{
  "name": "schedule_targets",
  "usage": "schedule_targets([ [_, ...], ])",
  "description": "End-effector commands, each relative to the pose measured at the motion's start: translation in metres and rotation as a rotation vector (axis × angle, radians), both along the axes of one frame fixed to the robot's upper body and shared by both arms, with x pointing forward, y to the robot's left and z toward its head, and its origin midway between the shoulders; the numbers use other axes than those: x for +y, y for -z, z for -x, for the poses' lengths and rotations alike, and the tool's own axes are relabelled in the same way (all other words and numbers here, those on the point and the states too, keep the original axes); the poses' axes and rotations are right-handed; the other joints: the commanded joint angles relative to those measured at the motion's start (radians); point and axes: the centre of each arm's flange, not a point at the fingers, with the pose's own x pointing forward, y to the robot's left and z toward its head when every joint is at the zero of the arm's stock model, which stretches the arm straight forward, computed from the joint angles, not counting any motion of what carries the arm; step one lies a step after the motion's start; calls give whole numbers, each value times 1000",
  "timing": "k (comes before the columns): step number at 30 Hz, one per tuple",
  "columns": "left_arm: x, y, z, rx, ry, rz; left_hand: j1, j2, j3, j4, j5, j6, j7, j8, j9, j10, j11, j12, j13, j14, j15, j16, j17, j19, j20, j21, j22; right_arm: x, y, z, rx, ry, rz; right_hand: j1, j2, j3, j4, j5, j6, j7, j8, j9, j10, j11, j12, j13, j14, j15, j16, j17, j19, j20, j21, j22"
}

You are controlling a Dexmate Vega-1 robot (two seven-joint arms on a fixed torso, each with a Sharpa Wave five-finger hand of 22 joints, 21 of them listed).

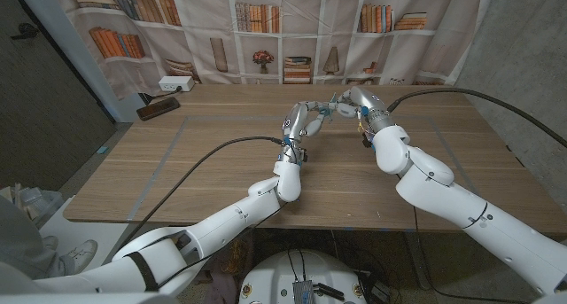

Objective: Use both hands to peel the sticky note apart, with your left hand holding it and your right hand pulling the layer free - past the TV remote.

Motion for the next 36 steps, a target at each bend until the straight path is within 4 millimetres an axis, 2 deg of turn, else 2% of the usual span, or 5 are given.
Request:
schedule_targets([
  [1,0,3,2,-25,-26,-25,22,32,6,16,5,-5,-6,-6,2,18,-32,-8,0,-8,-126,-8,0,-69,-29,-1,11,-3,-1,-3,53,-8,-17,11,14,17,-4,10,15,6,-3,3,17,4,-4,0,25,6,5,2,25,9,8,3],
  [4,-1,4,2,-33,-32,-39,22,36,3,25,9,-3,-29,-9,2,0,-29,-28,-15,-25,-120,-22,-5,-67,41,66,69,-5,-2,-5,72,-21,-23,34,28,34,-13,20,21,12,-5,3,23,2,-5,0,35,9,3,1,40,18,11,3],
  [11,-3,5,3,-45,-52,-57,21,36,-19,34,11,-3,-65,-9,2,-15,-39,-48,-21,-15,-116,-2,19,-136,48,160,182,-8,-6,-8,122,-23,-22,92,29,64,-35,47,25,11,-13,4,30,3,-10,-1,54,8,-4,-3,55,19,10,1],
  [18,-3,5,3,-57,-69,-82,15,32,-25,45,15,3,-76,-7,1,-21,-37,-57,-17,-48,-114,-14,19,-221,43,215,262,-12,-9,-6,165,-40,-2,76,11,57,-19,56,18,19,-21,4,31,20,-15,-1,56,22,-10,-1,57,32,6,-1],
  [36,-2,9,4,-45,-78,-81,24,31,-41,41,15,15,-76,-1,0,-3,-33,-59,-11,-60,-117,6,47,-232,24,309,346,-14,-8,-8,210,-125,-23,20,-18,33,9,60,-22,23,-43,12,-18,17,-42,1,5,48,-28,3,31,52,-19,-2],
])
